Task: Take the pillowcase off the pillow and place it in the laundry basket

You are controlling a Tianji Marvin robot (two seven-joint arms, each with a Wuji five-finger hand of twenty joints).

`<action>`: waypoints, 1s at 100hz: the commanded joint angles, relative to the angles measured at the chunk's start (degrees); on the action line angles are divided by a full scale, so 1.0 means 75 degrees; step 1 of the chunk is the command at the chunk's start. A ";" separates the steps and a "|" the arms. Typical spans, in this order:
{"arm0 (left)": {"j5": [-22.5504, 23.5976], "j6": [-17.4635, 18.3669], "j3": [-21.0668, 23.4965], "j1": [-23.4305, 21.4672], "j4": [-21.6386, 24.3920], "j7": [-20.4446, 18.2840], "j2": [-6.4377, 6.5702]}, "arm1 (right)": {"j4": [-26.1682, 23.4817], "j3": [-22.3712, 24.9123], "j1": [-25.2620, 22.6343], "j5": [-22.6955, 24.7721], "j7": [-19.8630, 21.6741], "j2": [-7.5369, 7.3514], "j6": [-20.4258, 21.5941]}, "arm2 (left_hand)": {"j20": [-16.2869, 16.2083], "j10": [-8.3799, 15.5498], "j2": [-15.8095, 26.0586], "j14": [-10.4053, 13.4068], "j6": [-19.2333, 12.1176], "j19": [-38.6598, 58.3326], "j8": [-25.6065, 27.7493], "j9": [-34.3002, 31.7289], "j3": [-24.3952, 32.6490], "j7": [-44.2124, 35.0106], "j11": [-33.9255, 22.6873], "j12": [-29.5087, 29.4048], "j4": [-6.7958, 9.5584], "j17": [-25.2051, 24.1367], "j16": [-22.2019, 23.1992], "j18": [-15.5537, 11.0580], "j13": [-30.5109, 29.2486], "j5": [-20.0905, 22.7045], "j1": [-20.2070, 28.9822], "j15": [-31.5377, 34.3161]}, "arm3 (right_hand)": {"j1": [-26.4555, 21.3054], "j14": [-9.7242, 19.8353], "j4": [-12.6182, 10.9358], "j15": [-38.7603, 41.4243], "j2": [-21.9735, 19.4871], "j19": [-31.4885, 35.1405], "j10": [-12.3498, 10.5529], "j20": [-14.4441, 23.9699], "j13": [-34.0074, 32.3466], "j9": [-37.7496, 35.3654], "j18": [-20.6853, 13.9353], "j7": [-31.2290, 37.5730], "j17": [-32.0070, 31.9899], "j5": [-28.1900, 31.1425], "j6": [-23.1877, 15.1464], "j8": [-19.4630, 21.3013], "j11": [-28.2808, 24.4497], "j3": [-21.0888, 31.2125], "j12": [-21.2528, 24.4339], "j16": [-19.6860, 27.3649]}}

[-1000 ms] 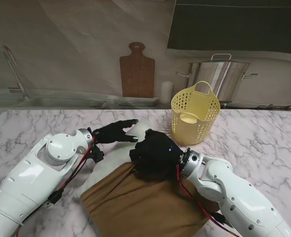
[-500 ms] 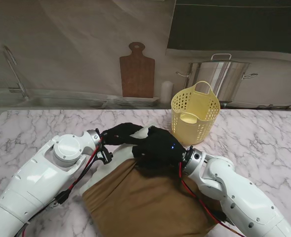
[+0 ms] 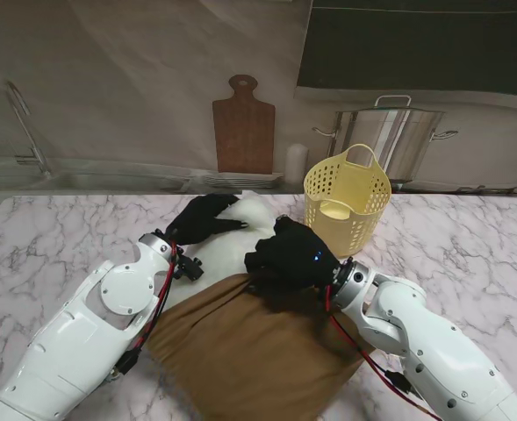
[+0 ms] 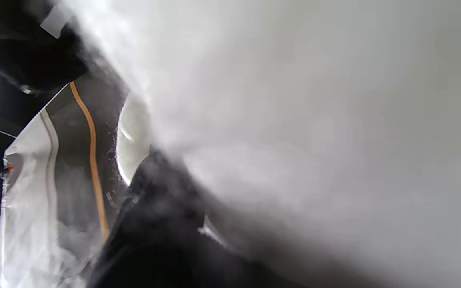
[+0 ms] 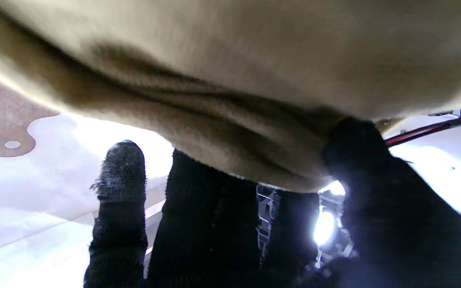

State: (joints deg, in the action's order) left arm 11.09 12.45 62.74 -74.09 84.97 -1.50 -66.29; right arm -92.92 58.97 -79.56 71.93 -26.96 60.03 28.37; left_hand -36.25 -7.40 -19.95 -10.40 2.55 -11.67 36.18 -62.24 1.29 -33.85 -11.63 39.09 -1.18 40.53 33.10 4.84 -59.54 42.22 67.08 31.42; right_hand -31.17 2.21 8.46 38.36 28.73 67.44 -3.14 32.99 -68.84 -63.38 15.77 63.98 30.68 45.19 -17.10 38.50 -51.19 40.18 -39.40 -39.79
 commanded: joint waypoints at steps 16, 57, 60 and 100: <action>0.0253 0.0607 0.0659 -0.0332 0.0659 0.0536 -0.0030 | -0.0226 0.0175 -0.0159 0.0129 0.0610 -0.0081 -0.0454 | -0.0227 0.0282 0.0614 0.0508 -0.0919 1.1458 0.0524 0.0035 0.1064 -0.1181 -0.0436 0.0403 0.0195 -0.0105 0.0441 -0.0656 0.0038 -0.0069 0.0917 0.0527 | 0.0027 0.0126 -0.0097 -0.0495 -0.0559 -0.0282 -0.0223 0.0063 0.0342 0.0368 0.0247 -0.1185 -0.0442 -0.1032 -0.0303 -0.0579 0.0514 -0.0398 0.0170 0.0285; 0.0607 0.2375 0.1808 -0.1417 0.1700 0.0538 0.0155 | -0.1075 0.0692 -0.1045 0.0468 0.2436 -0.0136 -0.2139 | -0.0314 0.0324 0.0780 0.0496 -0.0973 1.1235 0.0581 0.0247 0.1079 -0.1402 -0.0542 0.0552 0.0213 -0.0305 0.0613 -0.0586 0.0242 -0.0277 0.0918 0.0511 | 0.1216 -0.0303 -0.0835 -0.0451 -0.1821 -0.0218 -0.0017 0.0223 0.0816 0.0739 0.0307 -0.5453 -0.0698 -0.1784 0.1506 -0.1652 0.0559 -0.1689 -0.0097 0.0158; 0.0680 0.2449 0.1821 -0.1453 0.1723 0.0568 0.0156 | -0.1078 0.0697 -0.1060 0.0493 0.2474 -0.0140 -0.2187 | -0.0318 0.0339 0.0792 0.0506 -0.0979 1.1228 0.0586 0.0256 0.1073 -0.1411 -0.0546 0.0557 0.0211 -0.0305 0.0618 -0.0584 0.0248 -0.0289 0.0918 0.0506 | 0.1208 -0.0315 -0.0839 -0.0440 -0.1814 -0.0226 0.0009 0.0224 0.0863 0.0788 0.0327 -0.5463 -0.0732 -0.1723 0.1401 -0.1660 0.0563 -0.1706 -0.0119 0.0147; 0.0369 0.1991 0.1198 -0.1215 0.1407 0.0203 0.0187 | -0.0432 0.0094 -0.0575 0.0467 0.1496 -0.0106 -0.2381 | -0.0350 0.0321 0.0782 0.0492 -0.0916 1.1135 0.0550 0.0307 0.1117 -0.1431 -0.0558 0.0567 0.0215 -0.0355 0.0643 -0.0529 0.0274 -0.0329 0.0918 0.0422 | -0.1293 0.0198 -0.0257 0.0307 -0.0043 -0.0018 -0.0498 0.0265 0.0299 0.0144 0.0176 -0.1615 -0.0337 -0.0414 -0.0173 -0.1723 0.0405 0.1003 -0.0806 0.0108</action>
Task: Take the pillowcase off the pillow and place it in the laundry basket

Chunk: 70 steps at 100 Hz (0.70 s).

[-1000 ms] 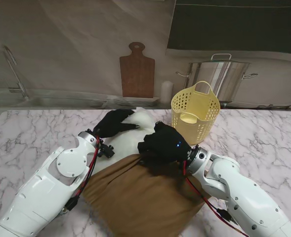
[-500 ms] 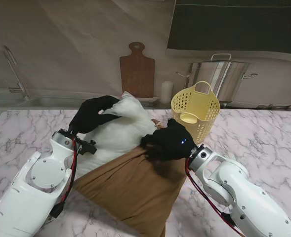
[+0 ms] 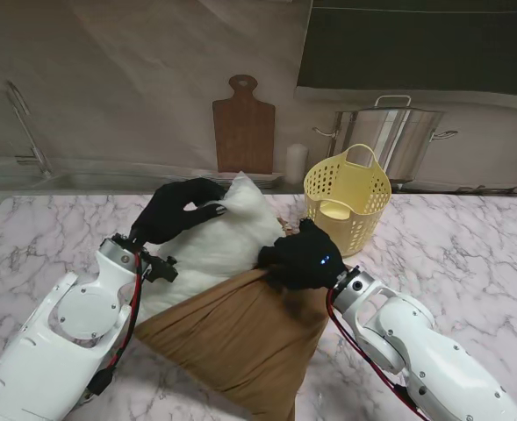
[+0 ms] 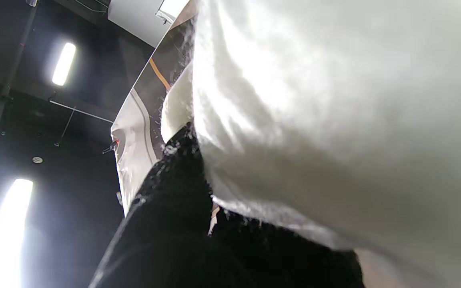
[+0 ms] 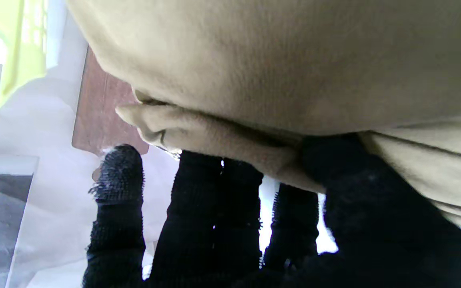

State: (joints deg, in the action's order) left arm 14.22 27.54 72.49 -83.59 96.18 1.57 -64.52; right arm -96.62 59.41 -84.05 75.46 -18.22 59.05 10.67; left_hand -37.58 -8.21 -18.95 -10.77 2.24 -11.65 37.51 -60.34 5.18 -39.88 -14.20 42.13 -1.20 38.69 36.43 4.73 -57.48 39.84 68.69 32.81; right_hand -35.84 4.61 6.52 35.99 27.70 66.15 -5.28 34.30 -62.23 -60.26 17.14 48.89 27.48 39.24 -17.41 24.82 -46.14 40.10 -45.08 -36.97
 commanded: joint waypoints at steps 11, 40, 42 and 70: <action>-0.0161 -0.0227 -0.0296 0.0135 -0.0215 -0.0319 -0.0048 | 0.0206 -0.0093 0.0146 -0.0136 0.0170 0.0050 0.0016 | -0.0165 0.0433 0.0658 0.0529 -0.0808 1.1073 0.0318 0.0096 0.0608 -0.0573 -0.0179 0.0127 0.0217 -0.0174 0.0184 -0.0469 0.0047 -0.0045 0.0704 0.0173 | -0.0779 -0.0138 0.0077 0.0660 -0.0042 0.0177 -0.0209 0.0080 -0.0629 -0.0341 -0.0023 0.0540 0.0119 0.0565 -0.0407 0.0193 -0.0315 0.1152 -0.0028 -0.0283; -0.0362 -0.0770 -0.0505 0.0248 -0.0601 -0.0699 -0.0009 | 0.0457 -0.0240 0.0348 -0.0413 0.0089 0.0074 0.0419 | -0.0134 0.0245 0.0694 0.0416 -0.0481 1.0994 0.0120 0.0239 0.0815 -0.0033 -0.0175 -0.0049 0.0078 -0.0318 0.0116 -0.0284 0.0117 0.0038 0.0703 -0.0045 | -0.0961 -0.0136 0.0222 0.0549 -0.0309 0.0055 -0.0241 -0.0001 -0.0536 -0.0274 0.0002 0.0662 0.0040 0.0647 -0.0681 0.0363 -0.0321 0.1127 -0.0007 -0.0245; -0.0336 -0.0801 -0.0506 0.0250 -0.0637 -0.0721 -0.0002 | 0.0474 -0.0247 0.0357 -0.0440 0.0091 0.0074 0.0472 | -0.0137 0.0226 0.0685 0.0408 -0.0480 1.1006 0.0145 0.0234 0.0828 -0.0034 -0.0190 -0.0039 0.0082 -0.0313 0.0124 -0.0283 0.0103 0.0039 0.0703 -0.0031 | -0.0964 -0.0120 0.0232 0.0496 -0.0335 0.0014 -0.0268 -0.0022 -0.0516 -0.0256 0.0010 0.0652 0.0014 0.0637 -0.0697 0.0379 -0.0294 0.1115 0.0012 -0.0224; 0.0476 -0.1340 -0.0416 0.0270 -0.1293 -0.1086 0.0145 | 0.0602 -0.0104 0.0294 -0.0305 0.0558 -0.0058 0.1141 | -0.0129 0.0183 0.0642 0.0388 -0.0463 1.1096 0.0349 0.0211 0.0878 0.0038 -0.0261 0.0012 0.0080 -0.0312 0.0181 -0.0263 0.0087 0.0114 0.0704 0.0059 | -0.0899 -0.0111 0.0219 -0.1421 -0.0403 -0.0575 -0.0291 -0.0284 0.0621 0.0186 0.0114 0.0521 -0.0560 0.0620 -0.0870 0.0962 0.1241 0.1383 0.0309 0.0516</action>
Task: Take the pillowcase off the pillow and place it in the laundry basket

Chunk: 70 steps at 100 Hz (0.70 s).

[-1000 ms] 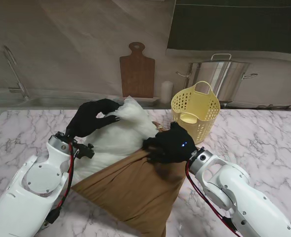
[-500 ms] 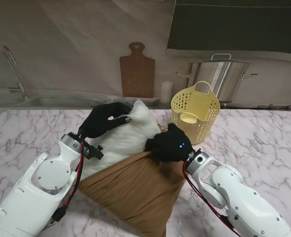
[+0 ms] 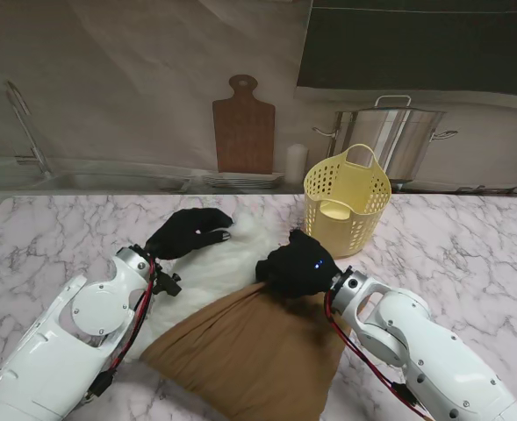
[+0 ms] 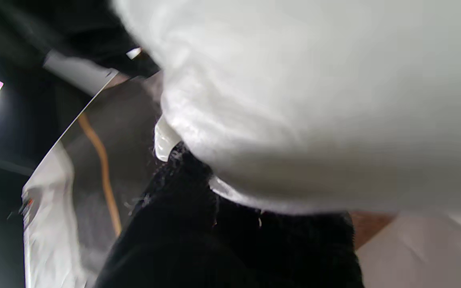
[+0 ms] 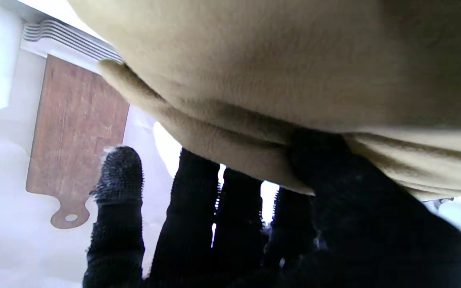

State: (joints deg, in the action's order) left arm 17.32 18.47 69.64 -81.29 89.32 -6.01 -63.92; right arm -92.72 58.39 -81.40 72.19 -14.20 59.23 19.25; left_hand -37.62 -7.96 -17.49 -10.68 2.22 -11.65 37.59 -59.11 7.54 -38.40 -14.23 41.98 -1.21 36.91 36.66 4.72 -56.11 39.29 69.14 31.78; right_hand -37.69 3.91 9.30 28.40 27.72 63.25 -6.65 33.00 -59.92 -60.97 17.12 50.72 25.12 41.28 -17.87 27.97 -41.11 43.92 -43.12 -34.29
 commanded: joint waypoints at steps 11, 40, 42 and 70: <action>0.0199 -0.0450 0.0040 -0.0008 -0.0658 0.0248 -0.0009 | 0.0100 0.0141 -0.0124 0.0166 0.0286 -0.0127 0.0213 | -0.0124 0.0273 0.0439 0.0361 -0.0445 1.1160 0.0457 0.0025 0.0613 -0.0181 -0.0328 0.0152 0.0087 -0.0063 0.0217 -0.0278 -0.0100 0.0204 0.0644 0.0304 | -0.1014 -0.0080 -0.0066 -0.0791 -0.0281 -0.0390 0.0060 -0.0162 0.0769 0.0620 0.0138 0.0147 -0.0507 0.0625 -0.0839 0.1431 0.1435 0.1205 0.0070 0.0404; 0.0439 -0.1194 -0.0214 0.0521 -0.1413 0.0558 -0.0113 | 0.0006 0.0408 -0.0325 -0.0023 0.0514 -0.0149 0.0986 | -0.0126 0.0221 0.0429 0.0351 -0.0446 1.1259 0.0580 0.0030 0.0648 -0.0218 -0.0399 0.0297 0.0089 -0.0027 0.0299 -0.0326 -0.0105 0.0202 0.0643 0.0446 | -0.1551 -0.0227 -0.0020 -0.1435 -0.0484 -0.0939 0.0128 -0.0380 0.1423 0.1317 0.0197 -0.0251 -0.0996 0.0991 -0.1118 0.2281 0.1867 0.2208 0.0771 0.0690; 0.0437 -0.1227 -0.0249 0.0560 -0.1463 0.0564 -0.0119 | -0.0013 0.0430 -0.0342 -0.0052 0.0560 -0.0149 0.1059 | -0.0125 0.0215 0.0430 0.0348 -0.0457 1.1261 0.0582 0.0027 0.0647 -0.0219 -0.0400 0.0300 0.0088 -0.0026 0.0300 -0.0330 -0.0103 0.0199 0.0643 0.0447 | -0.1556 -0.0241 -0.0025 -0.1449 -0.0496 -0.0961 0.0128 -0.0388 0.1450 0.1346 0.0216 -0.0240 -0.1029 0.0994 -0.1134 0.2289 0.1892 0.2218 0.0803 0.0716; 0.0569 -0.1716 -0.0796 0.1113 -0.1969 0.0585 -0.0173 | -0.0328 0.0656 -0.0714 -0.1409 0.1429 -0.0024 0.2007 | -0.0109 0.0188 0.0447 0.0352 -0.0447 1.1275 0.0598 0.0043 0.0674 -0.0234 -0.0410 0.0320 0.0095 -0.0020 0.0304 -0.0344 -0.0103 0.0182 0.0643 0.0476 | -0.0562 -0.0453 -0.0026 -0.1648 -0.0088 -0.1715 0.0001 -0.0809 0.1518 0.1200 0.0545 0.0108 -0.1474 -0.0692 -0.0907 0.2166 0.2157 0.1530 0.1039 0.1165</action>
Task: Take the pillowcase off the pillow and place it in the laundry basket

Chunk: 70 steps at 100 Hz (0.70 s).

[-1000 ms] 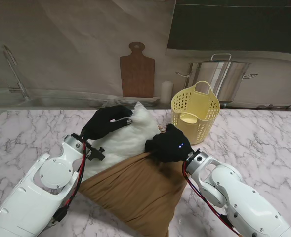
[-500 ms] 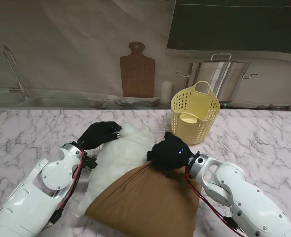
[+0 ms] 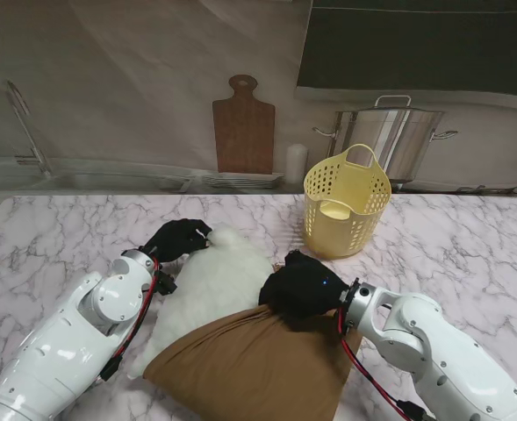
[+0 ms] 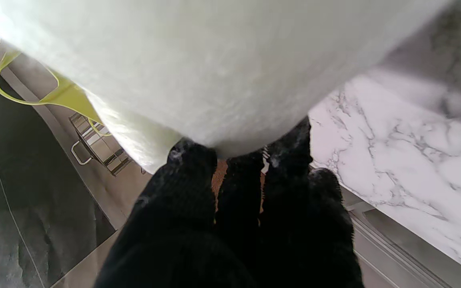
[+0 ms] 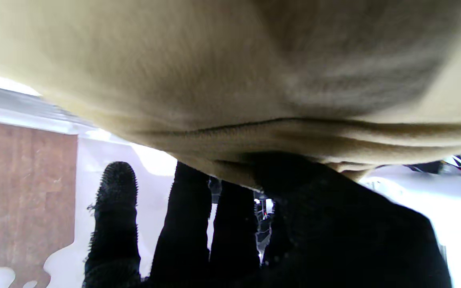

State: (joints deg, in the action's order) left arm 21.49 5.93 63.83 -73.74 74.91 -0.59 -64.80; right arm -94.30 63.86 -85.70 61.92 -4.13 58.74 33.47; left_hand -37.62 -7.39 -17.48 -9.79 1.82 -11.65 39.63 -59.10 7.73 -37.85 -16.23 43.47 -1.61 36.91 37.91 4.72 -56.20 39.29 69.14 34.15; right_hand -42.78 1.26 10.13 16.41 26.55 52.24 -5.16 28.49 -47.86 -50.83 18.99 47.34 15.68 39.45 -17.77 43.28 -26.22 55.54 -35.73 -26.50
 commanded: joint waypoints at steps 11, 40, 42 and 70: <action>0.0087 -0.0137 -0.0133 0.0180 -0.0055 -0.0124 -0.0060 | -0.0145 -0.0158 -0.0170 -0.0464 0.0238 0.0082 0.0333 | -0.0104 0.0111 0.0450 0.0242 -0.0386 1.1278 0.0319 0.0044 0.0644 -0.0309 -0.0153 0.0124 0.0147 -0.0027 0.0136 -0.0338 -0.0085 0.0172 0.0643 0.0166 | 0.0214 -0.0080 -0.0145 -0.0036 0.0241 -0.0418 -0.0320 -0.0379 -0.0370 -0.0592 0.0329 0.0482 -0.0228 -0.1295 -0.0832 0.0205 0.0101 -0.0062 0.0023 0.0156; 0.0255 -0.0332 -0.0324 0.0271 -0.0067 -0.0080 -0.0068 | 0.0055 -0.0670 0.0245 -0.0949 0.0785 0.0052 0.0654 | -0.0097 0.0069 0.0439 0.0228 -0.0344 1.1299 0.0299 0.0050 0.0663 -0.0310 -0.0173 0.0113 0.0143 -0.0022 0.0126 -0.0324 -0.0096 0.0173 0.0643 0.0186 | -0.0299 0.0317 0.0008 0.0747 0.0487 -0.0549 -0.0543 -0.1028 -0.0468 -0.0572 0.0390 -0.3213 -0.0493 -0.2248 0.0374 -0.3101 -0.1911 0.0778 -0.2083 -0.1338; 0.0283 -0.0345 -0.0316 0.0272 -0.0064 -0.0066 -0.0067 | 0.0056 -0.0682 0.0263 -0.0952 0.0857 0.0040 0.0656 | -0.0096 0.0073 0.0435 0.0228 -0.0343 1.1299 0.0297 0.0049 0.0664 -0.0307 -0.0176 0.0113 0.0143 -0.0019 0.0125 -0.0323 -0.0096 0.0168 0.0643 0.0187 | -0.0390 0.0276 0.0033 0.0813 0.0479 -0.0581 -0.0490 -0.1072 -0.0439 -0.0509 0.0424 -0.2934 -0.0533 -0.1943 0.0125 -0.3090 -0.2060 0.0832 -0.2246 -0.1503; 0.0593 -0.0335 0.0097 0.0092 0.0029 0.0076 -0.0021 | 0.0316 -0.0411 0.0295 0.0504 -0.0083 -0.0057 0.0590 | -0.0085 0.0040 0.0442 0.0214 -0.0330 1.1321 0.0303 0.0059 0.0680 -0.0312 -0.0205 0.0112 0.0141 -0.0007 0.0118 -0.0303 -0.0103 0.0162 0.0643 0.0209 | -0.1177 0.0191 0.0189 0.0533 -0.0043 -0.0710 -0.0014 -0.1191 0.0251 0.0237 0.0252 0.1252 -0.0595 0.3474 -0.1225 0.0083 -0.0608 0.1365 -0.0874 -0.0211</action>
State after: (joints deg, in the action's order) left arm 25.81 3.41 64.02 -72.55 74.76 0.11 -65.30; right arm -93.47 59.99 -83.53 62.70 -2.54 59.05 38.26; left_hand -37.62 -7.39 -16.81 -9.62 0.60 -11.65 40.33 -59.10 10.49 -37.96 -16.90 43.51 -1.61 36.91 37.96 4.72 -56.20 39.38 69.94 34.58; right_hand -48.23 0.82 11.49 21.70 28.96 47.77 -3.77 20.37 -47.68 -49.39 20.99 45.09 11.88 55.24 -22.48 38.42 -33.10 61.94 -44.38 -29.56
